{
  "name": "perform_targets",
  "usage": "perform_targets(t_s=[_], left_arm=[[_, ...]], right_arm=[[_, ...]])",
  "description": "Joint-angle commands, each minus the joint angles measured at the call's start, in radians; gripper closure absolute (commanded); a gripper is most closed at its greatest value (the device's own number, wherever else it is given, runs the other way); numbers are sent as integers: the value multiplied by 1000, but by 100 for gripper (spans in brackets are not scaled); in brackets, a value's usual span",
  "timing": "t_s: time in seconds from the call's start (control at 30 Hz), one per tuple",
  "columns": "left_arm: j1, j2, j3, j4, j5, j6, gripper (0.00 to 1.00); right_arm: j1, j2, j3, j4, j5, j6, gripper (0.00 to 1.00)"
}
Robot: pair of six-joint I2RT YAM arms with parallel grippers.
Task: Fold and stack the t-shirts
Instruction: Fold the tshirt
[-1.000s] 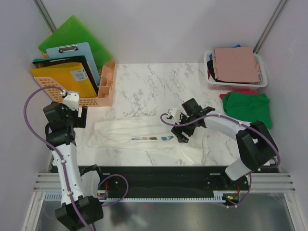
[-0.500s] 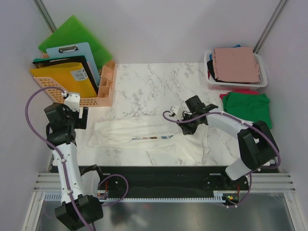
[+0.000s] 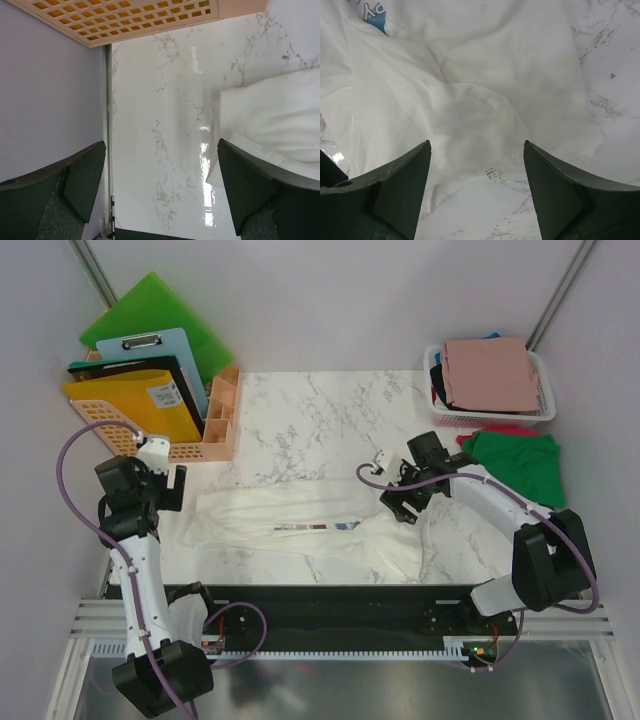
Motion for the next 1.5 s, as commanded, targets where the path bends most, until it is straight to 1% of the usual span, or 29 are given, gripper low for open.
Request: perform_targets(t_s=[0.0,0.1,0.17,0.2,0.23,0.27,0.33,0.47,0.5,0.6,0.67,0.7,0.73,0.77,0.87,0.93,1.07,1.17,1.2,1.23,1.33,1.37,1.47], left_arm=[[3,7,-23,9,45,32,0],[3,47,-44,15,50,48,0],[3,81,-53,22,52,60,0],[3,90,-55,33,50,60,0],[3,101,-53,35,55,59,0],[3,116,-50,38,58,57,0],[3,130,-43,41,68,48,0],[3,153,-40,47,84,36,0],[3,158,-40,48,81,34,0],[3,176,-47,65,76,29,0],[3,188,-56,82,76,29,0],[4,194,-58,85,78,26,0],[3,199,-61,90,79,22,0],[3,210,-59,94,81,19,0],[1,233,-56,102,81,8,0],[1,240,-50,104,70,5,0],[1,228,-49,104,49,14,0],[1,210,-52,102,44,28,0],[1,205,-52,104,42,32,0],[1,208,-49,104,38,37,0],[1,210,-41,101,30,40,0],[1,208,-38,96,32,40,0],[0,210,-29,90,38,37,0]], right_arm=[[-12,-107,14,-51,-47,-28,18],[-10,-186,19,-137,-109,-38,13],[-10,-222,11,-177,-98,-69,12],[-10,-228,-2,-208,-59,-90,12],[-10,-234,-13,-219,-42,-104,12],[-12,-243,-22,-264,-31,-126,13],[-12,-259,-22,-318,-35,-170,18],[-12,-311,40,-527,-91,-244,33],[-12,-317,50,-552,-98,-248,35],[-6,-337,42,-634,-114,-294,37],[6,-332,-2,-641,-83,-311,37],[10,-326,-21,-636,-83,-314,35],[14,-318,-38,-629,-86,-318,33],[25,-283,-32,-628,-85,-313,29],[72,-224,-7,-609,-118,-313,23],[144,-200,-1,-569,-94,-253,19],[224,-157,-10,-457,-46,-181,15],[250,-109,-13,-417,-42,-166,17],[255,-92,-12,-412,-42,-164,19],[261,-73,-10,-408,-39,-163,24],[263,-3,-19,-392,-2,-175,30],[263,29,-30,-379,32,-184,32],[261,97,-39,-371,69,-198,34]])
